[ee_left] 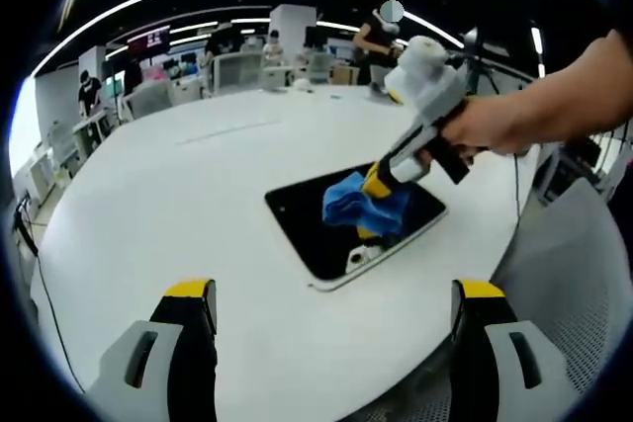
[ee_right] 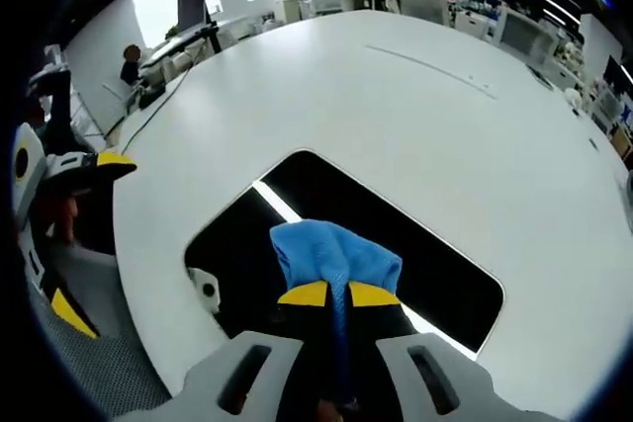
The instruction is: Wipe the mirror surface with the cleaning cloth until all visible marks leave the cleaned area.
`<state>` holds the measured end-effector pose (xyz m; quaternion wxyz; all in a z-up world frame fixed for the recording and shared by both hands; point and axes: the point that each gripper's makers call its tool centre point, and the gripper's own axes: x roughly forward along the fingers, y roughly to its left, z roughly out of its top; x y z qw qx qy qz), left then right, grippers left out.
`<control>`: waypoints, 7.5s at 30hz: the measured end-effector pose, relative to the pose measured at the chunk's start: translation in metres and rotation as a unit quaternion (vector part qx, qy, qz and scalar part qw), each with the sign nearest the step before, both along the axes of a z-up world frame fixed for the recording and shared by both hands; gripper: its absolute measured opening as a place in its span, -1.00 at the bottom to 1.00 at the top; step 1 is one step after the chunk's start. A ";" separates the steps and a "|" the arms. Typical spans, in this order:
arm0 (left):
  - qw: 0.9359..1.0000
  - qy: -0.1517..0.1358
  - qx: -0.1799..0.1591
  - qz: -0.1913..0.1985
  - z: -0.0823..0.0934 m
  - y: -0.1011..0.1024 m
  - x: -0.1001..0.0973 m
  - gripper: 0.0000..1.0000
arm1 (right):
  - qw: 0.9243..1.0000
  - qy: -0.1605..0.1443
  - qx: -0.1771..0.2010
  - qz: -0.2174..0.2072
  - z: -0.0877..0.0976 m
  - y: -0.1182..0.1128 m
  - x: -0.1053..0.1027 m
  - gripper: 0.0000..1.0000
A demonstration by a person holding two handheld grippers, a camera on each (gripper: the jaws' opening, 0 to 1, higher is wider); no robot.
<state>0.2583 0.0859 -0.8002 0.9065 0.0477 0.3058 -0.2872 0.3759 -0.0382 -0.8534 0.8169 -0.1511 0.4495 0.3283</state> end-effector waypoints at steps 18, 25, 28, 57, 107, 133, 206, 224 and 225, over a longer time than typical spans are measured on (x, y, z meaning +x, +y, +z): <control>1.000 0.003 0.008 -0.004 -0.002 0.000 -0.001 0.99 | 1.000 0.003 0.016 -0.010 0.000 0.001 0.028 -0.99; 1.000 0.005 0.010 -0.005 -0.004 0.000 -0.001 0.98 | 1.000 0.002 0.014 -0.008 0.000 0.001 0.037 -0.99; 1.000 0.005 0.010 -0.003 -0.004 0.001 -0.001 0.98 | 1.000 0.003 0.012 -0.007 0.000 0.001 0.040 -0.99; 1.000 0.005 0.011 0.005 -0.004 0.004 0.001 0.98 | 1.000 -0.002 0.017 0.001 -0.001 0.002 0.058 -0.99; 1.000 0.009 0.020 0.008 -0.007 0.007 0.001 0.98 | 1.000 -0.010 0.007 -0.011 0.000 -0.044 0.058 -0.99; 1.000 0.012 0.024 0.006 -0.008 0.007 0.000 0.98 | 1.000 -0.012 -0.002 -0.013 0.001 -0.052 0.058 -0.99; 1.000 -0.001 0.028 -0.001 -0.006 0.006 0.000 0.98 | 0.997 -0.033 0.007 -0.065 0.000 -0.061 -0.025 -0.99; 1.000 -0.001 -0.015 0.002 0.002 -0.002 0.000 0.99 | 0.996 -0.012 0.032 -0.083 0.000 -0.062 -0.047 -0.98; 1.000 -0.002 -0.014 0.002 0.002 -0.002 0.000 0.99 | 0.996 -0.011 0.034 -0.084 0.001 -0.062 -0.049 -0.98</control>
